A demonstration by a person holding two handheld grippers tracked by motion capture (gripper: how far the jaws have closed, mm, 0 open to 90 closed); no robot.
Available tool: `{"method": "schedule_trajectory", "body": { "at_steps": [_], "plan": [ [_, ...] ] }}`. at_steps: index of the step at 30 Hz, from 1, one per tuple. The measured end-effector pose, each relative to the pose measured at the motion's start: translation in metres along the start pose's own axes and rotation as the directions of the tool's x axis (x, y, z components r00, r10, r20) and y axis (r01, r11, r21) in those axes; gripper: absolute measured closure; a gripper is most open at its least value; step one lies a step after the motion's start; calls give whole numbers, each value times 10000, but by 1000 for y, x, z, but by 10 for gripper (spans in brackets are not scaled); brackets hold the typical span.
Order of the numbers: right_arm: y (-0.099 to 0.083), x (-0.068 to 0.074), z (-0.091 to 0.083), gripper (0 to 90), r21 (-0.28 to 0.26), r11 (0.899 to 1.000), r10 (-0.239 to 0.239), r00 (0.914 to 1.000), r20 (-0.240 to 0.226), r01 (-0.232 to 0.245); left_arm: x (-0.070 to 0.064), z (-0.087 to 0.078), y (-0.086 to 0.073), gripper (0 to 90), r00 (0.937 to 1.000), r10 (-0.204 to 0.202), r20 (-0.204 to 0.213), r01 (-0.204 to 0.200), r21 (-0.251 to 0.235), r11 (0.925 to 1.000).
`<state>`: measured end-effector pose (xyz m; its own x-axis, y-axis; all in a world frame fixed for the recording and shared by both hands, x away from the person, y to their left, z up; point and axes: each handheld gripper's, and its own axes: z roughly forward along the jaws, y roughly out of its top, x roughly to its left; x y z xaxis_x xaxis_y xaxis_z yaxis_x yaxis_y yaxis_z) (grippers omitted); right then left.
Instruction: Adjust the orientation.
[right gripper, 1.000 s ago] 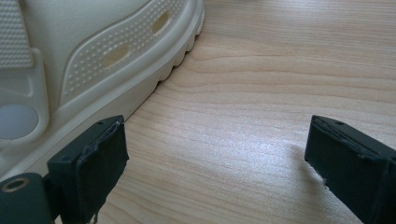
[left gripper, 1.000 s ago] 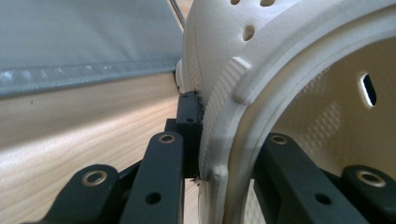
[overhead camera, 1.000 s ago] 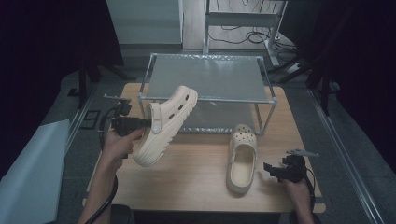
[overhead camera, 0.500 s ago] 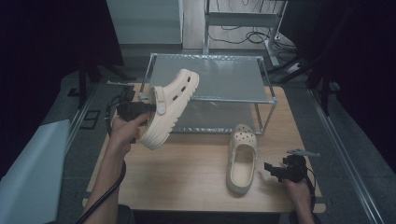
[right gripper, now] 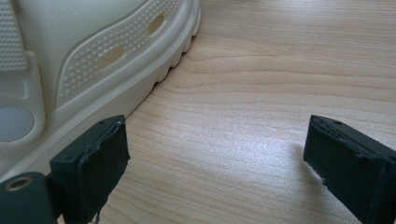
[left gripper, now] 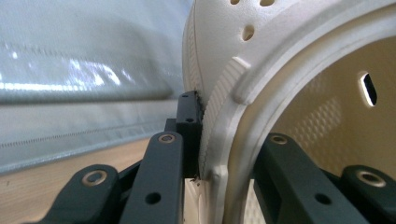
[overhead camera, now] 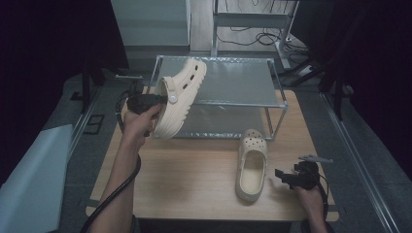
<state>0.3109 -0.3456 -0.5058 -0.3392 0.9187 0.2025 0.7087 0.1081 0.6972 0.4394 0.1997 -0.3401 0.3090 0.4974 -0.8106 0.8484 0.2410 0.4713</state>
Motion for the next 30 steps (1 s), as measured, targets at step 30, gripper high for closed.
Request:
{"method": "schedule_trajectory", "body": {
  "at_steps": [30],
  "plan": [
    [0, -1, 0, 87, -35, 10000, 32, 9999, -130, -32, 5, 47, 53, 765, 9879, -1308, -838, 1171, -1518, 9815]
  ]
}}
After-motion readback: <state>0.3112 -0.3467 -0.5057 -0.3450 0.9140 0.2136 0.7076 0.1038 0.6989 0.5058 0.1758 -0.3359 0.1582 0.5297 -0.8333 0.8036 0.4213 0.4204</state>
